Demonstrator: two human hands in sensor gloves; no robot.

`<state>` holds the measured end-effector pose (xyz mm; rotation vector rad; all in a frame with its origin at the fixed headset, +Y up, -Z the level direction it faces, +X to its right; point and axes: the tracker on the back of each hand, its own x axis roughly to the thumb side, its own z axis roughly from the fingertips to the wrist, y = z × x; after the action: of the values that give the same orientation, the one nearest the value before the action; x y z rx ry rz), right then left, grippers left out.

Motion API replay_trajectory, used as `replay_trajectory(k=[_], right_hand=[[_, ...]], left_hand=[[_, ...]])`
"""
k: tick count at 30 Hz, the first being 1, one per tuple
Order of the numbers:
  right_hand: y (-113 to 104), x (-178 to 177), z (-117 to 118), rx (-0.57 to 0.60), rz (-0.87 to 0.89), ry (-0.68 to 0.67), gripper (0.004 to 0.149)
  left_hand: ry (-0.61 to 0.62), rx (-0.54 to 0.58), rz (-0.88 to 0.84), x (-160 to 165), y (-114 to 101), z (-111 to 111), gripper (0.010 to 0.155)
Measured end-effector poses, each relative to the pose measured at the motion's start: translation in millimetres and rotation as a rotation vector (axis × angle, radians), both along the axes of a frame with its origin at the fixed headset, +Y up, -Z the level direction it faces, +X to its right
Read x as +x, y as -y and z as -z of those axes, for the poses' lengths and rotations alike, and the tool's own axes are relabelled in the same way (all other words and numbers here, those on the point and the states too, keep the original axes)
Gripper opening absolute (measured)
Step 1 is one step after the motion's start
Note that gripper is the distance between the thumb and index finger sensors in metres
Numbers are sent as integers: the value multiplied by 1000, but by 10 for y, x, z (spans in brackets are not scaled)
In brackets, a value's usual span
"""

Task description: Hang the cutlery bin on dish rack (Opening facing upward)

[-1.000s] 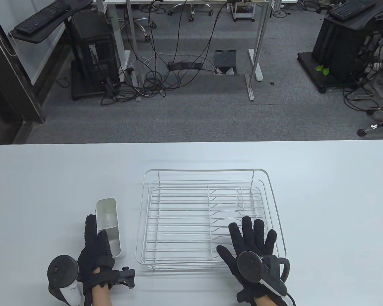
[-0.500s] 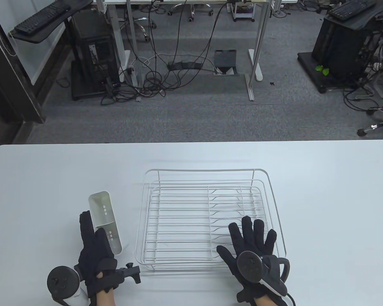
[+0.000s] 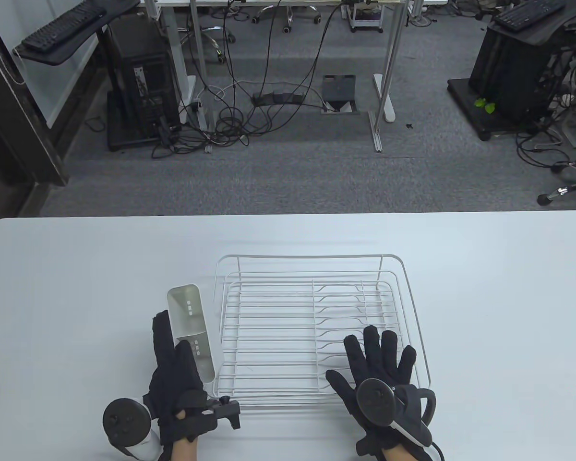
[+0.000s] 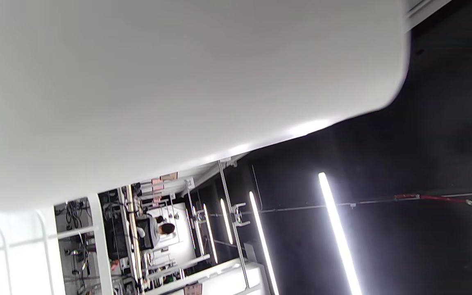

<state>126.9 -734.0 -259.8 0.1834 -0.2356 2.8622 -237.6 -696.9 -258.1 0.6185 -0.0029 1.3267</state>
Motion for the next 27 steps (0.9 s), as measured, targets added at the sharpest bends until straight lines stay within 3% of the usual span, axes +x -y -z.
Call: replay_trajectory(k=[27], right_hand=[[4, 0, -1, 1, 4, 0, 80]], left_hand=[[255, -8, 64, 721, 40, -7, 60]])
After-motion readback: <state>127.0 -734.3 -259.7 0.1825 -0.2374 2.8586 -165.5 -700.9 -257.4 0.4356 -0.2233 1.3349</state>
